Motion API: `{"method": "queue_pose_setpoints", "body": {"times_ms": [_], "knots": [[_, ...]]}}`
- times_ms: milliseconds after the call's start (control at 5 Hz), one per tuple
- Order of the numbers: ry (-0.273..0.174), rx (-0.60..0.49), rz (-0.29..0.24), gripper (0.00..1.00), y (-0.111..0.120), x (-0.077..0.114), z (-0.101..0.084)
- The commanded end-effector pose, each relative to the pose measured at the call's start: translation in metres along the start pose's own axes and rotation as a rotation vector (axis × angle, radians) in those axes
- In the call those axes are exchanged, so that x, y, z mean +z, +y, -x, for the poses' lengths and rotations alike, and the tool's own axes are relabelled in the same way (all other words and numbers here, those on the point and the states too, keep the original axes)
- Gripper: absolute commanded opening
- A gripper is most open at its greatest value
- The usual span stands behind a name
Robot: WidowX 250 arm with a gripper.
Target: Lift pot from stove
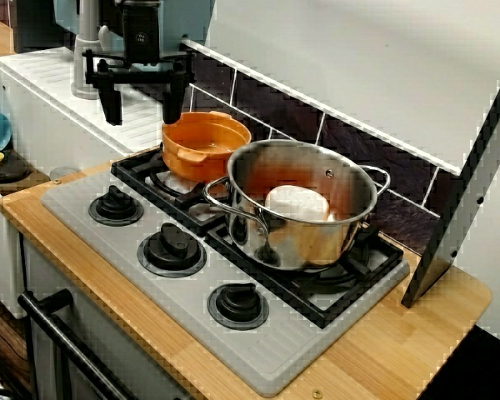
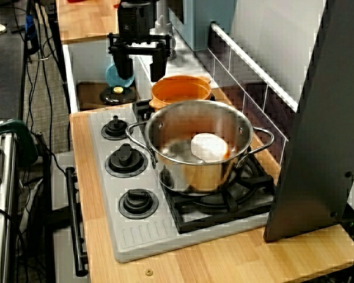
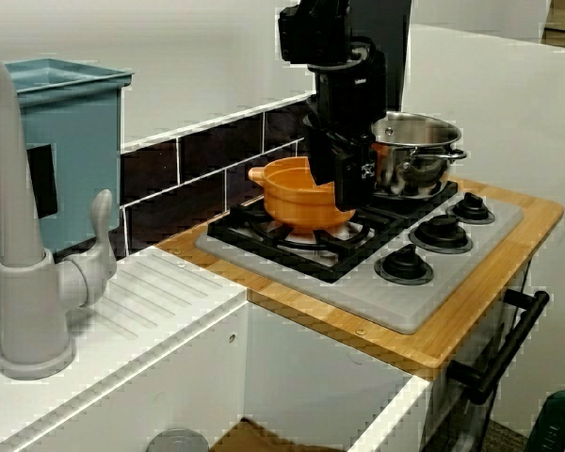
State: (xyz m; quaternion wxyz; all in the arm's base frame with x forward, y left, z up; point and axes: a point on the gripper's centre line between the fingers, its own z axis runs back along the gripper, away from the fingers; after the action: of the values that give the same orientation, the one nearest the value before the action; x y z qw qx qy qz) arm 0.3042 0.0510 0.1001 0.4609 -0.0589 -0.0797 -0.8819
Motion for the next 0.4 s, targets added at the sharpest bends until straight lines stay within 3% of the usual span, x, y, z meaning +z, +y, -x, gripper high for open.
{"method": "queue_pose_setpoints", "body": {"times_ms": [0,200], "knots": [[0.049,0.02,-0.064,1.0,0.0085,0.0232,0.0058],[0.043,0.024,-0.07,1.0,0.0121,0.023,0.0053]]}}
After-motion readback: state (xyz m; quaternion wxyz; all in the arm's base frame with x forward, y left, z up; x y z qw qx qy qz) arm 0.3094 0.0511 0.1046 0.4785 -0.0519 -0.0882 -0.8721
